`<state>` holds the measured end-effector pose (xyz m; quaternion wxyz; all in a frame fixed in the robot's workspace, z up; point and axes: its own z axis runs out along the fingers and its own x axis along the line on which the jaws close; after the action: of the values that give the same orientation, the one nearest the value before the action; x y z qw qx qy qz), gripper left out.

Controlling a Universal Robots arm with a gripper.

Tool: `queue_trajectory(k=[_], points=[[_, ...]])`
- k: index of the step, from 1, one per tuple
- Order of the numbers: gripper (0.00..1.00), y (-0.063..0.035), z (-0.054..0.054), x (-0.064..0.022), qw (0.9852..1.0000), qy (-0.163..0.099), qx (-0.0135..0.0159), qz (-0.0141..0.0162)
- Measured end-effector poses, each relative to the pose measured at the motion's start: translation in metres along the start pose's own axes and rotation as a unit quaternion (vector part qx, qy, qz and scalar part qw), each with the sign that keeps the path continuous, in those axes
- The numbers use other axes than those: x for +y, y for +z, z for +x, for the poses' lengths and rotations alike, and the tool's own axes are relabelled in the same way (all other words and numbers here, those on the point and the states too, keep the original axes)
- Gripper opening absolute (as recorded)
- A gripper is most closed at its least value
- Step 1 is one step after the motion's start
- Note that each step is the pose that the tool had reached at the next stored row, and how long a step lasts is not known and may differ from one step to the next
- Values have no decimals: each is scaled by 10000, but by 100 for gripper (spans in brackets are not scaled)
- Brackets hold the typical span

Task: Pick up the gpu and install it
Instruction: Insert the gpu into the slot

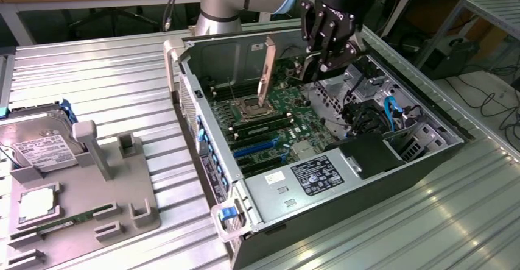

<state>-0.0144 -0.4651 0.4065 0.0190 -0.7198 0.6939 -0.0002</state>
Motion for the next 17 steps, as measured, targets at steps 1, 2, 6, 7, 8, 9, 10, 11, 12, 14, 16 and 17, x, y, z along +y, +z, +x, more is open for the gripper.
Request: queue_trajectory(k=[1,2,6,7,8,9,10,11,12,14,16,17], points=[[28,5,0,0,10000,0,-3,0],[28,9,0,0,10000,0,-4,0],[28,22,0,1,10000,0,-6,0],[28,25,1,1,10000,0,-7,0],[28,28,1,1,10000,0,-6,0],[28,31,1,1,10000,0,-6,0],[28,34,1,1,10000,0,-6,0],[28,39,1,1,10000,0,-6,0],[28,42,1,1,10000,0,-6,0],[28,49,1,1,10000,0,-6,0],[28,55,1,2,10000,0,-6,0],[28,57,1,2,10000,0,-6,0]])
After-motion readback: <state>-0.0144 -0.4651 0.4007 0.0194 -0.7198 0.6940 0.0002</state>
